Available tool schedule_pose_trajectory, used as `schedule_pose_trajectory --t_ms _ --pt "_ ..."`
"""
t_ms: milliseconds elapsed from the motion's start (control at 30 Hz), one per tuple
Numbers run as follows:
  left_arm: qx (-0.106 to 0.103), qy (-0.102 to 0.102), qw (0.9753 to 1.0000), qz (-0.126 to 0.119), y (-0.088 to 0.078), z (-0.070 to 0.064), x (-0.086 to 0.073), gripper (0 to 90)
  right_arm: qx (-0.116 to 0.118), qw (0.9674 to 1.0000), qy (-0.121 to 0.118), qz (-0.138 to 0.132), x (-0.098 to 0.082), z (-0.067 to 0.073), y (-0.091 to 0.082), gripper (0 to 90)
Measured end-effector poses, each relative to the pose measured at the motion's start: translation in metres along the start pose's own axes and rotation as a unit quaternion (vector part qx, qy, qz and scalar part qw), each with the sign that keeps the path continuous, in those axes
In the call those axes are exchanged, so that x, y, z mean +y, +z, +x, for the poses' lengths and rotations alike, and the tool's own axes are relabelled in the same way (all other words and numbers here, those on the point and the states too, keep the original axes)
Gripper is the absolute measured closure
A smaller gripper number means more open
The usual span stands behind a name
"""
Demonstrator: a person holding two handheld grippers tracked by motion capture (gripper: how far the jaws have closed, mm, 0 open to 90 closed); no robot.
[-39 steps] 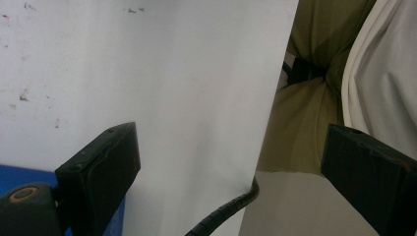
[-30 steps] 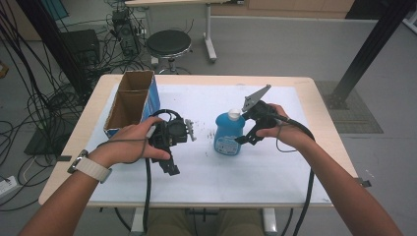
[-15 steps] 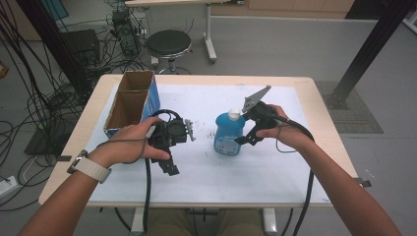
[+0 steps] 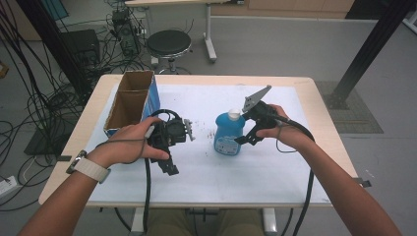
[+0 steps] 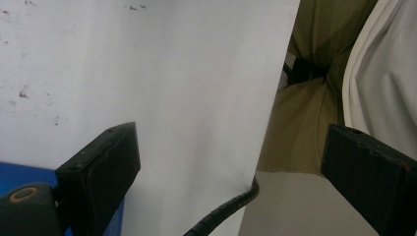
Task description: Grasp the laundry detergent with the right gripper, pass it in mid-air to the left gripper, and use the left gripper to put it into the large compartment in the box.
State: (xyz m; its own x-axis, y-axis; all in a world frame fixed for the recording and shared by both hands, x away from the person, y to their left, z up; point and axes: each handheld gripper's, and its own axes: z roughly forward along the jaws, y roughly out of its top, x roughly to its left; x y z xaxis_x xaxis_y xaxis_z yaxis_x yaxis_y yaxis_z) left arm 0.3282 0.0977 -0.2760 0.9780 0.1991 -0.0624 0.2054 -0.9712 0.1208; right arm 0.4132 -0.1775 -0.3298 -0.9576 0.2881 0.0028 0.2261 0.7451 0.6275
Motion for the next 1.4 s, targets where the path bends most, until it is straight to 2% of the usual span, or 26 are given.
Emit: schedule_pose_trajectory --t_ms 1400 --pt "0.001 0.000 1.0000 -0.002 -0.0009 0.0006 0.0003 8.4 -0.003 1.0000 0.003 -0.006 -0.0007 -0.0008 -0.0023 6.2"
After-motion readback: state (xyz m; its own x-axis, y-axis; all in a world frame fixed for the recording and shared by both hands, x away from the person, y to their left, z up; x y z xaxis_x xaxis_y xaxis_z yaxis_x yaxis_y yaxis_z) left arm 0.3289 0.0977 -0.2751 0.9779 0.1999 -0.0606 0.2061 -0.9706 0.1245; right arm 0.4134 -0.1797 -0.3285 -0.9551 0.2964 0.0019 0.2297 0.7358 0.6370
